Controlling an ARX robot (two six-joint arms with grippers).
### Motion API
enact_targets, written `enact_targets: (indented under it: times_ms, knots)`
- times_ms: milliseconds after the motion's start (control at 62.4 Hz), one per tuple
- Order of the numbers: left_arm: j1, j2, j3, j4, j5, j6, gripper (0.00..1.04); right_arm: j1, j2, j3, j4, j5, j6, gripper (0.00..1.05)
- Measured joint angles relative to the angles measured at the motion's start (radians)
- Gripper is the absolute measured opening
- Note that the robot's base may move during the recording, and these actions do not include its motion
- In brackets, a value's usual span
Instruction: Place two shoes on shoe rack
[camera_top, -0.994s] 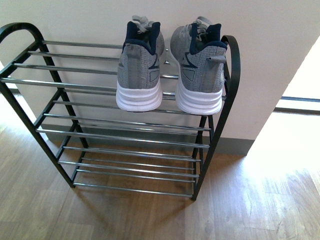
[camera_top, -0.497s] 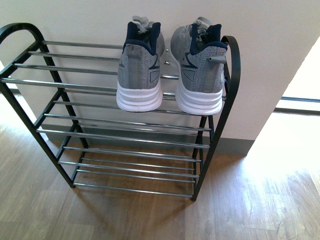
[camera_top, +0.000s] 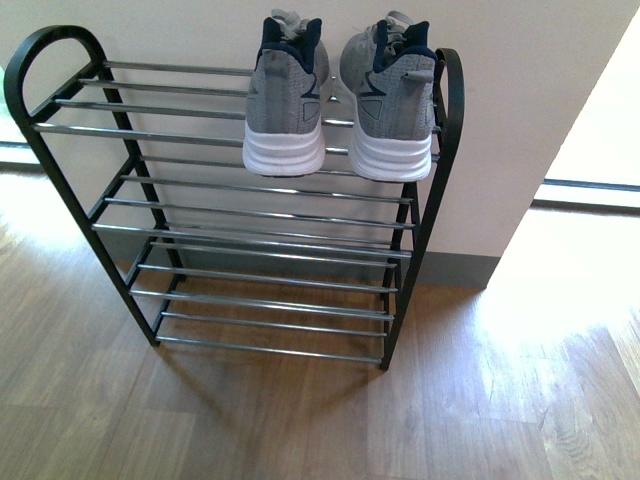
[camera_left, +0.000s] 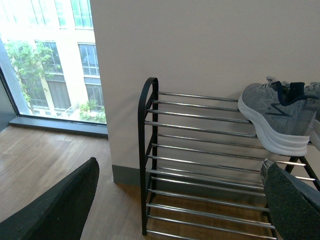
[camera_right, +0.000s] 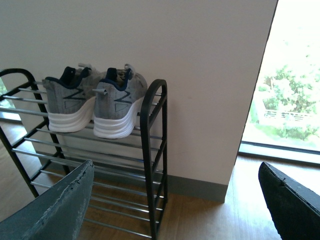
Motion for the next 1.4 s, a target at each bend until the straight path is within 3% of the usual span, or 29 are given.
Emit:
enact_targets:
  times_ms: [1395]
  knots:
    - [0.000, 0.000, 0.000, 0.000, 0.001, 0.000, 0.95, 0.000, -0.002, 0.000, -0.002, 0.002, 0.000, 0.96]
